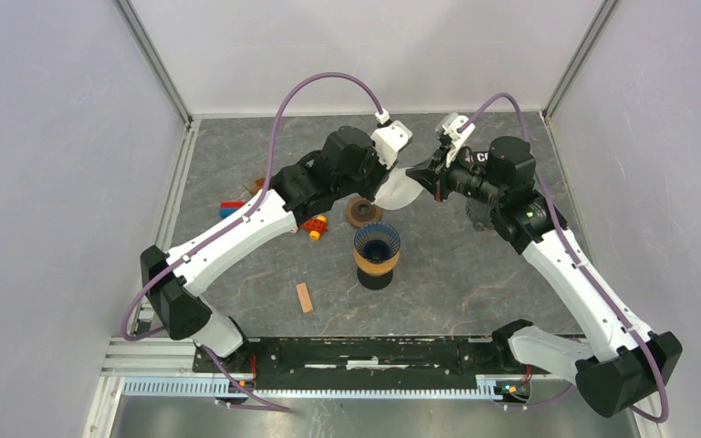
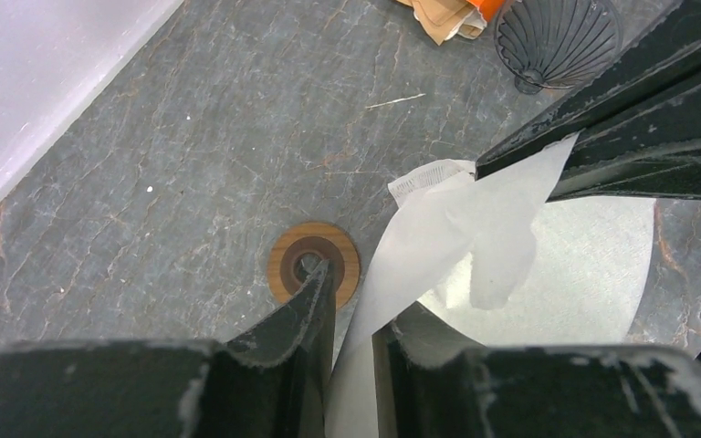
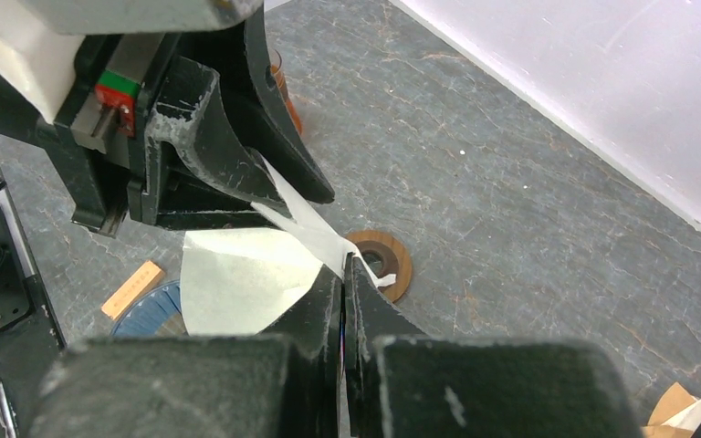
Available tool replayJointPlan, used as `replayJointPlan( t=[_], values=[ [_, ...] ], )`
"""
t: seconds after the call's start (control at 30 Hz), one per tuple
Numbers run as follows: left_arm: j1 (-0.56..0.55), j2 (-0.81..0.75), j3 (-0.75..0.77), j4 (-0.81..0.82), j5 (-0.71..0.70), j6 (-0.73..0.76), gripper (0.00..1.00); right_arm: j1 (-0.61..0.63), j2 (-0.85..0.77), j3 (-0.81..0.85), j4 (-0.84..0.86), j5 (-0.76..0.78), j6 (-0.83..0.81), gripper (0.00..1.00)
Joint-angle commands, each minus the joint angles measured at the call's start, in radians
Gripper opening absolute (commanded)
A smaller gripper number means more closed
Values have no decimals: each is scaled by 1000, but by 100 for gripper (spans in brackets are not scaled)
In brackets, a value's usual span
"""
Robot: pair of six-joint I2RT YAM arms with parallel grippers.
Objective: Place the coffee filter in the dripper
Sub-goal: Pick up the coffee filter from the coffee filter holder.
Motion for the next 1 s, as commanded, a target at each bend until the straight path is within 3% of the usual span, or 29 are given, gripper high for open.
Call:
replayJointPlan(
  t=[0.0,0.13,0.27,0.47,0.77,0.97],
  values=[
    [0,-6,28,43,-31,-23,30,1,5,-6,42,8,13,0],
    [-1,-23,30,32,5,-17,55,3,15,-1,47,-5,27,0],
    [1,-68,40,-17,100,33,73,2,19,16,29,-8,28,0],
    [4,-121,120,-224,333,198,99,3,26,5,21,-115,85,0],
    [19,-162,297,-549,575,444,100,25,5,-17,-64,-257,131,0],
    [39,-150,286,-549,629,422,99,57,19,-74,-69,-242,127,0]
  ],
)
